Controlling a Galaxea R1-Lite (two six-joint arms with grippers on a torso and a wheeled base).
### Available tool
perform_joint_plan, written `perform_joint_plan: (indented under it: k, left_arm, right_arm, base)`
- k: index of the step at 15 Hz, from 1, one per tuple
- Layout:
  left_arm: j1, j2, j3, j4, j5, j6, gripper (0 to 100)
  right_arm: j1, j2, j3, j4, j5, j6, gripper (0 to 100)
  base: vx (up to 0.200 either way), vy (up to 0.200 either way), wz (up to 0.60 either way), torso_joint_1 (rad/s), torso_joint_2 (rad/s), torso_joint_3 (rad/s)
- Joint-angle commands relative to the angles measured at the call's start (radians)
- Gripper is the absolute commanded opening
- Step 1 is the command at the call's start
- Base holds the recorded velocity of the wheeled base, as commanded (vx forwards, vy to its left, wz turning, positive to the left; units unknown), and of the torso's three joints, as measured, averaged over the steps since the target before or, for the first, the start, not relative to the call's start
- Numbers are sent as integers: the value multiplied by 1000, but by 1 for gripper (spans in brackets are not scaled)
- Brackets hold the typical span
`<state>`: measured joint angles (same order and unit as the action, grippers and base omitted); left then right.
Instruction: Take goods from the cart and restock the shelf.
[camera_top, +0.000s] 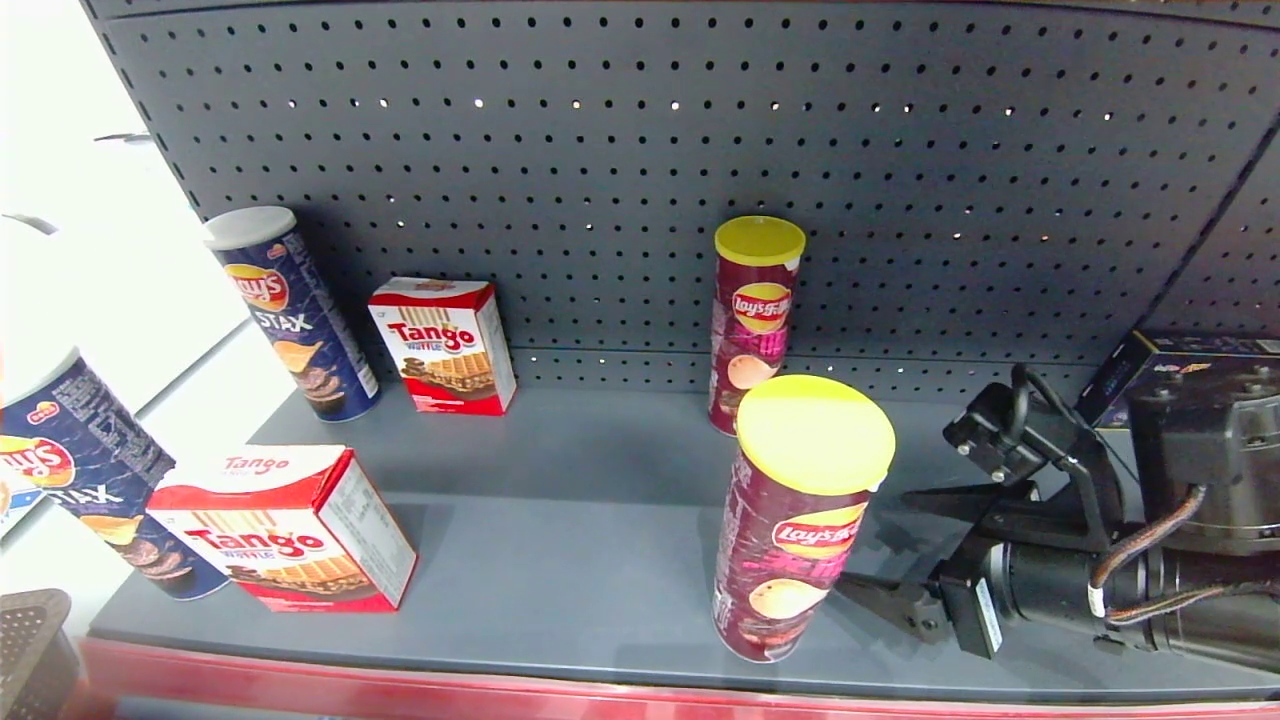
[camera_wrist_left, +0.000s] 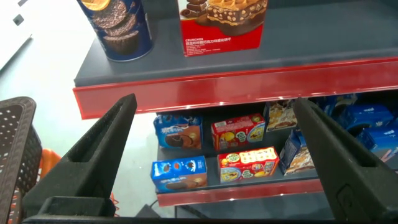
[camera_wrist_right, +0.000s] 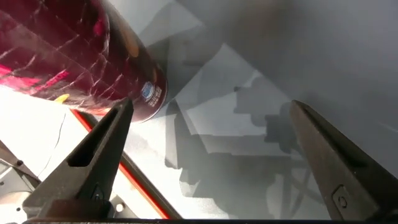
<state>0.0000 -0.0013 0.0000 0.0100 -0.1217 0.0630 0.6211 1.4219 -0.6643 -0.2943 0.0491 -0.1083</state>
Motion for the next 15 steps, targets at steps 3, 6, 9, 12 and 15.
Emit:
perform_joint_plan:
  k: [3,6,9,12,15]
  left_arm:
    - [0,1,0,-1,-1,0,100]
    - [-2,1,0,1,-1,0,100]
    - [0,1,0,1,-3,1,100]
    - [0,1,0,-1,-3,1,100]
    - [0,1,0,-1,-3,1,100]
  right_arm:
    - [-215,-181,25,-43,0,2,100]
    - [-483,-475,78,-40,-3,-2,100]
    - [-529,-742,233,-34,-31,-7,100]
    - [-540,-923,380,-2,-32,-27,100]
    - [-572,-1296,624,122,-46,-24,100]
  base:
    - [0,0,0,0,0,0]
    - [0,0,0,0,0,0]
    - [0,0,0,0,0,0]
    - [0,0,0,0,0,0]
    - [0,0,0,0,0,0]
